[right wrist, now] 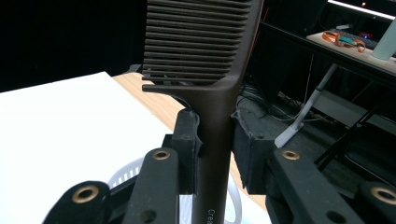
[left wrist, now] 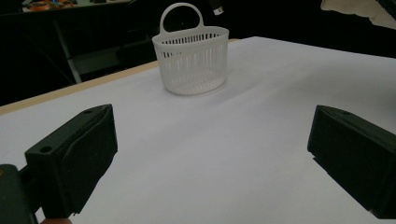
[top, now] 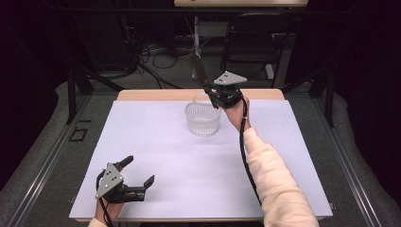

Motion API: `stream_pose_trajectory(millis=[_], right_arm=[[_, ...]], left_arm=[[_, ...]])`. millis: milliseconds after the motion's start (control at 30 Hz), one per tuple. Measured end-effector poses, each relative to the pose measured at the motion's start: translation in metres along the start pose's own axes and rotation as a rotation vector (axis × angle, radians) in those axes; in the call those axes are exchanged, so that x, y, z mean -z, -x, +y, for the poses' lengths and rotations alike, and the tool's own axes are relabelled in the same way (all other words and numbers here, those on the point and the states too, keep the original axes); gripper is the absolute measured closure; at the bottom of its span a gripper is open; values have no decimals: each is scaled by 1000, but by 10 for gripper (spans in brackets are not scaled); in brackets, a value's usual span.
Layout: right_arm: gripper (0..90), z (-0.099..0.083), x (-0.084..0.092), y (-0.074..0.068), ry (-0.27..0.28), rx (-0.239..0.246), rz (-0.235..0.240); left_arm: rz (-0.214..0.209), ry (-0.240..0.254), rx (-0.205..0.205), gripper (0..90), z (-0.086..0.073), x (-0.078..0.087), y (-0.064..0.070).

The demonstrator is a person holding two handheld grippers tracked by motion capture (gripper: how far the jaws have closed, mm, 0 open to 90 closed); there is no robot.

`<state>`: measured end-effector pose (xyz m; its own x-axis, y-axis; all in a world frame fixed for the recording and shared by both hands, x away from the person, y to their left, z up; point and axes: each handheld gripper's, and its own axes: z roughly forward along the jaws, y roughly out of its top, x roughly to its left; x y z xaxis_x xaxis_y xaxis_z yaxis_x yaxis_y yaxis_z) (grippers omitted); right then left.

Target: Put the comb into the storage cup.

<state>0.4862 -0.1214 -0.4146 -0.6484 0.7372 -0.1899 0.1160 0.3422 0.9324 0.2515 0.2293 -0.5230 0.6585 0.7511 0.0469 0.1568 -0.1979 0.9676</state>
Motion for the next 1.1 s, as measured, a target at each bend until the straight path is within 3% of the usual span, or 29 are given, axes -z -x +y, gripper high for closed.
stream_pose_trajectory(millis=[433,1100], right_arm=[[722,-2,-3,-1,19,-12,11],[722,-13,-15,-4,2,-20,28]], left_arm=[[1,3,2,16,0,1,0],[1,4,5,17,0,1,-1]])
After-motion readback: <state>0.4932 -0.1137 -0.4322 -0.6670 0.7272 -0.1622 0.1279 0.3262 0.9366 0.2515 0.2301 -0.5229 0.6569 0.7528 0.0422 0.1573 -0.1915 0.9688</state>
